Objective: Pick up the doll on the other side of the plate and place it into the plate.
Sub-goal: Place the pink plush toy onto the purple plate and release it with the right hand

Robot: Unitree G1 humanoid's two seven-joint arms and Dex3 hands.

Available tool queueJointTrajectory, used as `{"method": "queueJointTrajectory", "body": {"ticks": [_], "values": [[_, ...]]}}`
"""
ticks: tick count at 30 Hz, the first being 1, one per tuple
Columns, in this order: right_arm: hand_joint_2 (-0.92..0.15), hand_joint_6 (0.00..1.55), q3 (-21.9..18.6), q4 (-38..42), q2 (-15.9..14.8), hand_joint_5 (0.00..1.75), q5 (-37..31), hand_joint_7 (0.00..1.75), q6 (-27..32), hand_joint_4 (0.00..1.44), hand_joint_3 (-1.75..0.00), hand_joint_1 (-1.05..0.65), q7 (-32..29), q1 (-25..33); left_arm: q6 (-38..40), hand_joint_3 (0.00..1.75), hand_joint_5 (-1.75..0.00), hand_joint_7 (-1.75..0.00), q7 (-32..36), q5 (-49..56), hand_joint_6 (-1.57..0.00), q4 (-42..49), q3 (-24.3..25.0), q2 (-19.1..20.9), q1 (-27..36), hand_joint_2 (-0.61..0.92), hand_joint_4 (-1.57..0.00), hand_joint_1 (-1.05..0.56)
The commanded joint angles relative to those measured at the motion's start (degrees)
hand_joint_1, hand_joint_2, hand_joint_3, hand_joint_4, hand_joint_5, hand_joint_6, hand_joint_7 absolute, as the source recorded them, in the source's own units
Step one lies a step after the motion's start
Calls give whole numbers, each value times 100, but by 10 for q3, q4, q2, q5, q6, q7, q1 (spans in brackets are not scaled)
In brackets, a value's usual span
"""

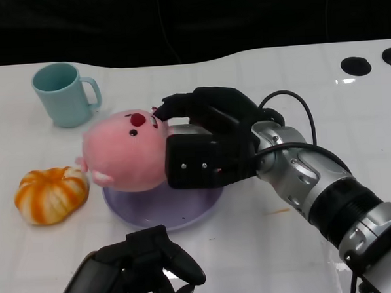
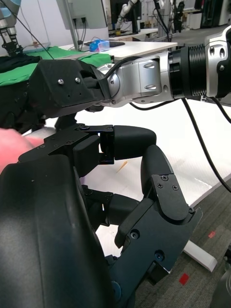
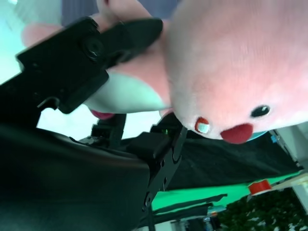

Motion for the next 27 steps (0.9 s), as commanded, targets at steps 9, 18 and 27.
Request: {"method": "queueJointTrajectory", "body": {"ticks": [9,18,27], "values": [[-92,23,13,-75,-34,56,-13,0,29,1,-20,-72,75,4,-1,97,-173,-128,0,-2,-78,-8,7,10,2,54,-69,-31],[-92,23,-10,-208,-76,56,11,1,49,1,-20,-75,140,54,2,94,-173,-128,0,1,-79,-8,6,11,0,56,-69,-31],[-92,39,-65,-384,-125,71,77,9,36,18,-19,-64,165,177,-5,92,-173,-127,-1,-1,-78,0,8,10,-6,57,-68,-31]]}}
